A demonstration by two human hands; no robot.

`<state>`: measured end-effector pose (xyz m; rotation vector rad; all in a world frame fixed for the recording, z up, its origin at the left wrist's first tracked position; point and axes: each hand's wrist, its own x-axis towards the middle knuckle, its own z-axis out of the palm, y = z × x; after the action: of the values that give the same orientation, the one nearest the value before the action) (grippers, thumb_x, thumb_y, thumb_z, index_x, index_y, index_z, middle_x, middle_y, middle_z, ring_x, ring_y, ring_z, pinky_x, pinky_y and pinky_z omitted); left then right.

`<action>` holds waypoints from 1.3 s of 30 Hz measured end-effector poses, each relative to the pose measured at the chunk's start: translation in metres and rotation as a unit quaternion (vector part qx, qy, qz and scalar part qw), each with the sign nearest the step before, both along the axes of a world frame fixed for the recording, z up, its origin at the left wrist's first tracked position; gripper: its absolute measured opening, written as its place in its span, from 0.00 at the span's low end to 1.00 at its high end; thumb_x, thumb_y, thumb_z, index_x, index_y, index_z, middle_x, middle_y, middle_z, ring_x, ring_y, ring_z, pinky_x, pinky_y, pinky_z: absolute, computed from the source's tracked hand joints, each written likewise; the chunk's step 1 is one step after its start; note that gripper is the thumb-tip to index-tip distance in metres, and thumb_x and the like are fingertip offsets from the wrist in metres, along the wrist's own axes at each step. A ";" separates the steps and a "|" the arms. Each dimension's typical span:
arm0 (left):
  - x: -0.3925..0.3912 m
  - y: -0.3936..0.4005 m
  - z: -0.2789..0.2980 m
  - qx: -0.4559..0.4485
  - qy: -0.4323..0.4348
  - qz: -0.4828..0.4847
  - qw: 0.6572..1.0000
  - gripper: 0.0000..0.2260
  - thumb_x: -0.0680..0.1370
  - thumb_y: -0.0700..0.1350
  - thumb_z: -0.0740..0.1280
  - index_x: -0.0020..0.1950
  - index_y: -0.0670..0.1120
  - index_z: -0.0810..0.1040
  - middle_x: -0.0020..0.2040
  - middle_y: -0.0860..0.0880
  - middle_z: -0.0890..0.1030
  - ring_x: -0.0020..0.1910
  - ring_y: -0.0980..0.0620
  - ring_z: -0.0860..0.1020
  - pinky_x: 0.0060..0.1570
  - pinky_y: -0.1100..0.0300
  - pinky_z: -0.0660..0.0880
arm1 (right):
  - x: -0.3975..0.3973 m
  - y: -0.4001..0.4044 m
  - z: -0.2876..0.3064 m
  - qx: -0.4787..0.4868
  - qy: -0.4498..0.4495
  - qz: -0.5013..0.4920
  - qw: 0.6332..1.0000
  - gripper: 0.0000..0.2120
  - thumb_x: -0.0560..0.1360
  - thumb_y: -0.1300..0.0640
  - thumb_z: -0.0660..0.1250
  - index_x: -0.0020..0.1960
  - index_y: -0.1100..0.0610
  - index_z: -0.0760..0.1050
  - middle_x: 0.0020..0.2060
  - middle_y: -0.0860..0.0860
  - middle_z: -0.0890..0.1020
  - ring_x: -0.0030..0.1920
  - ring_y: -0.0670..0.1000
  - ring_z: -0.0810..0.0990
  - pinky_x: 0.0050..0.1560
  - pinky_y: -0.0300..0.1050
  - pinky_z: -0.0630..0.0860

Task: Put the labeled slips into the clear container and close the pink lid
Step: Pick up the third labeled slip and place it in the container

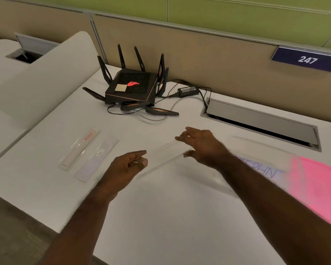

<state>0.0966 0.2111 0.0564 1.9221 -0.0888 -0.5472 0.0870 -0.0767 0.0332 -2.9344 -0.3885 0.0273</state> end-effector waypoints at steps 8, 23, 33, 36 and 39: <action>0.024 -0.058 0.005 0.126 -0.175 -0.162 0.963 0.27 0.71 0.54 0.74 0.69 0.57 0.72 0.58 0.60 0.74 0.56 0.58 0.74 0.48 0.70 0.73 | -0.045 -0.075 0.031 0.095 0.052 -0.128 0.986 0.24 0.74 0.40 0.65 0.69 0.41 0.69 0.64 0.39 0.73 0.61 0.44 0.72 0.55 0.42 0.69; 0.040 -0.215 0.009 0.198 -0.245 -0.340 0.886 0.20 0.71 0.61 0.71 0.61 0.57 0.79 0.60 0.55 0.78 0.59 0.51 0.74 0.61 0.50 0.70 | -0.141 -0.189 0.043 0.088 0.049 -0.281 0.954 0.28 0.69 0.29 0.61 0.59 0.45 0.80 0.57 0.45 0.81 0.60 0.50 0.76 0.56 0.47 0.71; 0.011 -0.278 -0.007 0.316 -0.353 -0.399 0.785 0.21 0.73 0.64 0.66 0.63 0.58 0.77 0.62 0.57 0.77 0.60 0.51 0.70 0.55 0.54 0.59 | -0.183 -0.212 0.017 -0.071 0.058 -0.366 0.926 0.21 0.72 0.33 0.61 0.60 0.41 0.78 0.59 0.41 0.80 0.60 0.50 0.73 0.55 0.51 0.65; 0.006 -0.289 -0.011 0.352 -0.375 -0.395 0.761 0.20 0.74 0.64 0.65 0.63 0.58 0.78 0.61 0.56 0.78 0.59 0.50 0.71 0.56 0.51 0.61 | -0.183 -0.212 0.009 -0.081 0.050 -0.377 0.921 0.21 0.73 0.34 0.62 0.60 0.42 0.79 0.59 0.42 0.80 0.59 0.51 0.73 0.56 0.52 0.64; 0.003 -0.296 -0.018 0.385 -0.380 -0.390 0.745 0.20 0.74 0.63 0.65 0.63 0.58 0.77 0.61 0.56 0.78 0.59 0.50 0.70 0.57 0.50 0.60 | -0.180 -0.212 0.001 -0.097 0.051 -0.382 0.917 0.20 0.73 0.34 0.62 0.60 0.41 0.79 0.59 0.42 0.80 0.60 0.51 0.74 0.57 0.52 0.63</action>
<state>0.0993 -0.0854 0.0384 2.7984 -1.4578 -0.2832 -0.0925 -0.2887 0.0346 -3.0335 0.8276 0.1173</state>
